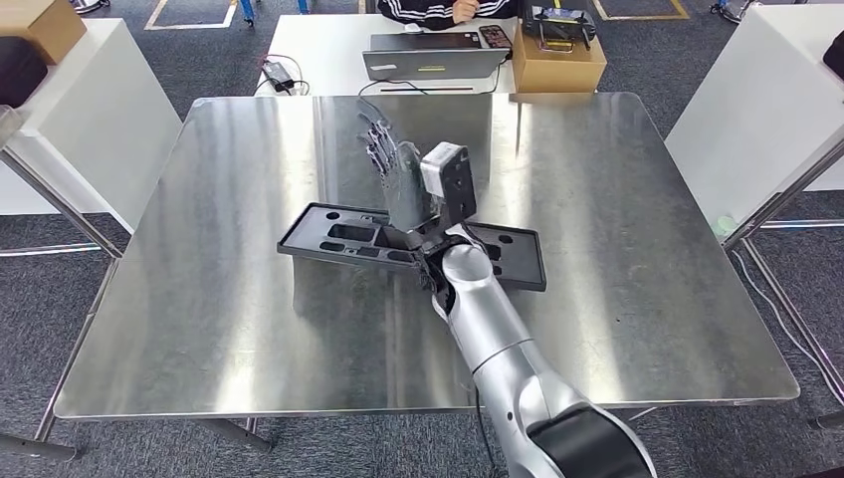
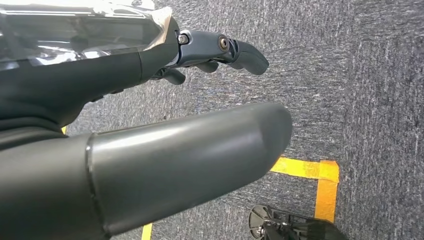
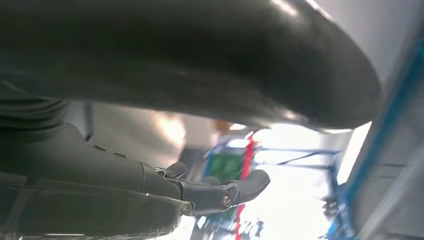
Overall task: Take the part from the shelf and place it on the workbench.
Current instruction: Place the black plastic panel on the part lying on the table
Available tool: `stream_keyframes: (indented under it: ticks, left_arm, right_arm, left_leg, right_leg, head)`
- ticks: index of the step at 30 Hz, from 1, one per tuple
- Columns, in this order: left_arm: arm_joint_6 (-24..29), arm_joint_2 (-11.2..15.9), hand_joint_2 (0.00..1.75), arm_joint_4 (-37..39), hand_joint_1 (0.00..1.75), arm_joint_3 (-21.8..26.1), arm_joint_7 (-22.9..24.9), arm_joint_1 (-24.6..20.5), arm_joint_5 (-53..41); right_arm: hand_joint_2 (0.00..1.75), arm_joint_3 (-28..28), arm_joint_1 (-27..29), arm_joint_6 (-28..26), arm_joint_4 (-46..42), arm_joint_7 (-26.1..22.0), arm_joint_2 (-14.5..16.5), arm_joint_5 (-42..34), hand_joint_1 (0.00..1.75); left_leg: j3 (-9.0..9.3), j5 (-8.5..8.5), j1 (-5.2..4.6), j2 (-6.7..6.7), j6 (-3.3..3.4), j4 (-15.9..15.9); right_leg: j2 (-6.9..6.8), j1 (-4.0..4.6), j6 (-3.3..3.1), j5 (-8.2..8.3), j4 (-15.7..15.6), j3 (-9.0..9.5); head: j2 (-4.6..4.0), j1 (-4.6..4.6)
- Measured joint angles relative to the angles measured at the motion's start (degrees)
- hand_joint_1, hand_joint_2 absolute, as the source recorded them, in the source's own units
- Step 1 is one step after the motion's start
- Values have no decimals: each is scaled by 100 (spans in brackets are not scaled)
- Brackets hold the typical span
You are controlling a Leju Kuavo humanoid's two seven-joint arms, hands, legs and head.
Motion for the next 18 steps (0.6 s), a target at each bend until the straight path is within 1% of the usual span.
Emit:
stream_keyframes:
  ticks: [5, 7, 9, 12, 18]
  left_arm:
    - [-1, 0, 0, 0, 0, 23, -37, 1, 33]
    - [-4, 0, 0, 0, 0, 27, -82, 1, 44]
    - [-7, 0, 0, 0, 0, 32, -133, 2, 54]
    - [-9, 0, 0, 0, 0, 58, -185, 2, 73]
    - [-18, 2, 0, 0, 0, 109, -227, 3, 115]
  right_arm:
    - [0, 373, 664, 1078, -1112, 128, -173, -1449, 0]
    - [0, 458, 895, 1466, -1461, 187, -269, -1893, 0]
    - [0, 512, 1105, 1731, -1773, 211, -364, -2172, 0]
    - [0, 579, 1432, 1874, -2215, 168, -505, -2204, 0]
    - [0, 653, 2000, 1826, -2913, -82, -767, -1892, 0]
  left_leg:
    - [1, 0, -1, -1, 0, 0]
    - [2, 0, -2, -2, 0, 0]
    - [2, 0, -3, -2, 1, 0]
    - [2, -1, -3, -3, 1, 0]
    - [1, -1, -3, -4, 1, 0]
  right_leg:
    - [0, 0, 0, 0, -1, 1]
    - [0, 0, 0, 0, -1, 1]
    - [0, 0, 0, 0, -2, 2]
    - [-1, -1, 0, 0, -2, 2]
    - [0, 0, 0, 0, -3, 3]
  head:
    - [0, -1]
    - [0, -1]
    - [0, -1]
    - [0, -1]
    - [0, -1]
